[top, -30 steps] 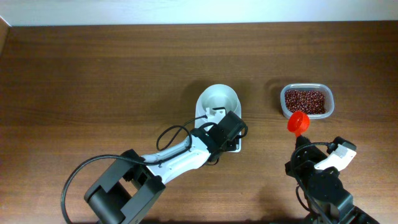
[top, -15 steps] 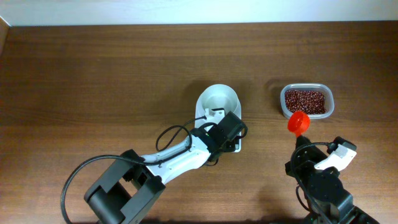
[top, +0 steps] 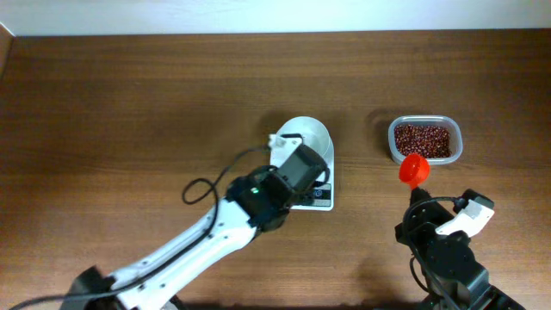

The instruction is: Scoop and weigh 50g on scale

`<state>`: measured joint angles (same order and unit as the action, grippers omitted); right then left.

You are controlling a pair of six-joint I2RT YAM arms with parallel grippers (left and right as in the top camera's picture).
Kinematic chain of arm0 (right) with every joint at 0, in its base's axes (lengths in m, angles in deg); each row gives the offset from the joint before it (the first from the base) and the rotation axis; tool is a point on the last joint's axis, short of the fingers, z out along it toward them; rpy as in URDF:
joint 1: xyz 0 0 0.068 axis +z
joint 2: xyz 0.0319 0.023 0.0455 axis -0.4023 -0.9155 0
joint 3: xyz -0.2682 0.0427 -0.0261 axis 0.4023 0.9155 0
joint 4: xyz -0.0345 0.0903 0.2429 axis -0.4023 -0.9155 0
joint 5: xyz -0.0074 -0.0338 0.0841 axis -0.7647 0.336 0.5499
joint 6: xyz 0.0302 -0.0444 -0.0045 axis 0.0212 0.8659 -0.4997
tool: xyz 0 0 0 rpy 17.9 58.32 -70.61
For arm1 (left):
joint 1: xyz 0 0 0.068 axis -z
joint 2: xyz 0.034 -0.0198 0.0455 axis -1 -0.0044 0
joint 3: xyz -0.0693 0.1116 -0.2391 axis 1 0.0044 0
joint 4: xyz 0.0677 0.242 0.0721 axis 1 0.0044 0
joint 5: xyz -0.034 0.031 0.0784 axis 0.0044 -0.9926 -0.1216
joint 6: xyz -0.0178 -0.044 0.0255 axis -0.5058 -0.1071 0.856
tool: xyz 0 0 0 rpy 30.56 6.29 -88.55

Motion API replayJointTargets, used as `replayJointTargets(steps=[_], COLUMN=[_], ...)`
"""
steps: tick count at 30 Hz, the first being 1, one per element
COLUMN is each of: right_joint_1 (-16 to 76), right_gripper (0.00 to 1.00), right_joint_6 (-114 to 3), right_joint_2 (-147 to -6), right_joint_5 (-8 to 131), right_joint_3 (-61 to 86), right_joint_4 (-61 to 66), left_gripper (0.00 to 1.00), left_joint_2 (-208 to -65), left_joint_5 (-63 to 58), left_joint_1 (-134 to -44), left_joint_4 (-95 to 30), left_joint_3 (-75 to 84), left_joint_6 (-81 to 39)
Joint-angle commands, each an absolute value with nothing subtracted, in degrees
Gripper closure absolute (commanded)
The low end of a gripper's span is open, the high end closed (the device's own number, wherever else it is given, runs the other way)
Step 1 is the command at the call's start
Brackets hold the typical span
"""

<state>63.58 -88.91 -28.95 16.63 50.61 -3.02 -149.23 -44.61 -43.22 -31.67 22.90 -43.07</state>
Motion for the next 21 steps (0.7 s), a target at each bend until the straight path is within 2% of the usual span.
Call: replayJointTargets(steps=[1,8,11,17,21], right_joint_1=[63.8,63.8,63.8,63.8,63.8], right_gripper=[0.96,0.96,0.96,0.96,0.96], right_joint_6=[-88.3,-88.3,-88.3,-88.3,-88.3], right_joint_2=[-28.6,-28.8,-30.4,-34.8,-36.1], right_joint_5=[13.0,7.1,6.3,6.2,6.3], right_joint_3=[50.3,50.3,50.3,50.3,50.3], right_joint_4=[-2.2,0.4,0.8,3.9,4.2], left_gripper=[0.99,1.0,1.0,1.0,1.0], left_joint_2=[-146.4,-146.4,-146.8,-154.1,-161.2], left_joint_5=[-51.7,-51.3,-47.2,-46.7,-46.7], left_joint_1=[-45.4,-45.8,-45.7,-41.6,-38.8], left_joint_4=[-29.3,-27.7,-27.7,-28.6,-33.0], left_joint_3=[22.4,22.4,22.4,22.4,22.4], left_joint_6=[-41.3,-41.4,-42.3,-57.8,-60.7])
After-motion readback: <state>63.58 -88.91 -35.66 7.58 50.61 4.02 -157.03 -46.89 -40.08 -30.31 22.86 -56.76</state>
